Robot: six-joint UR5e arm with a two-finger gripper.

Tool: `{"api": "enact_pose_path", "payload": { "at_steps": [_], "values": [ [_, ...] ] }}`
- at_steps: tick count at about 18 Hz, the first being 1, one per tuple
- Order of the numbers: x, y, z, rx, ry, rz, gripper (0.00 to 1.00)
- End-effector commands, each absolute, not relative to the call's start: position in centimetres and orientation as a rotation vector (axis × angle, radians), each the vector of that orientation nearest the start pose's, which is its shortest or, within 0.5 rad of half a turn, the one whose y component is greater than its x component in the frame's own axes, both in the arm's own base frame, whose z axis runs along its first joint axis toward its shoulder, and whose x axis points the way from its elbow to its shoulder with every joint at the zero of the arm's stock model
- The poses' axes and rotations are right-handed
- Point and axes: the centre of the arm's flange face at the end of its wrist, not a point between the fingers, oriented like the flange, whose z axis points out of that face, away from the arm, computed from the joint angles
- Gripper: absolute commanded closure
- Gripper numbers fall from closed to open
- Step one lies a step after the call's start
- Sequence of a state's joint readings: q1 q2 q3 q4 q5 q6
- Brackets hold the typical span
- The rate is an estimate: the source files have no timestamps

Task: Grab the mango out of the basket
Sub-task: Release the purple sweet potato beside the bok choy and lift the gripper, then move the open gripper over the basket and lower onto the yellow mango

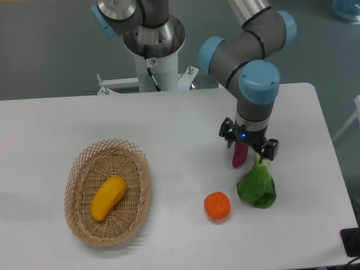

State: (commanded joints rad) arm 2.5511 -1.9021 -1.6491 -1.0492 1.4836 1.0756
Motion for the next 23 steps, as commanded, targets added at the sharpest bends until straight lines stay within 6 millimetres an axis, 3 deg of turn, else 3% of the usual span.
{"api": "enact_pose_path", "payload": {
  "at_steps": [4, 10, 18, 23],
  "values": [
    [-38.7, 49.8, 33.3, -2.971, 0.13, 0.071, 0.0],
    [-31.1, 55.2, 32.4, -2.975, 0.126, 0.02, 0.0],
    [-24.1, 59.0, 30.3, -2.997, 0.155, -0.037, 0.0],
    [-21.1, 60.8, 28.2, -3.023, 0.154, -0.072, 0.0]
  ]
}}
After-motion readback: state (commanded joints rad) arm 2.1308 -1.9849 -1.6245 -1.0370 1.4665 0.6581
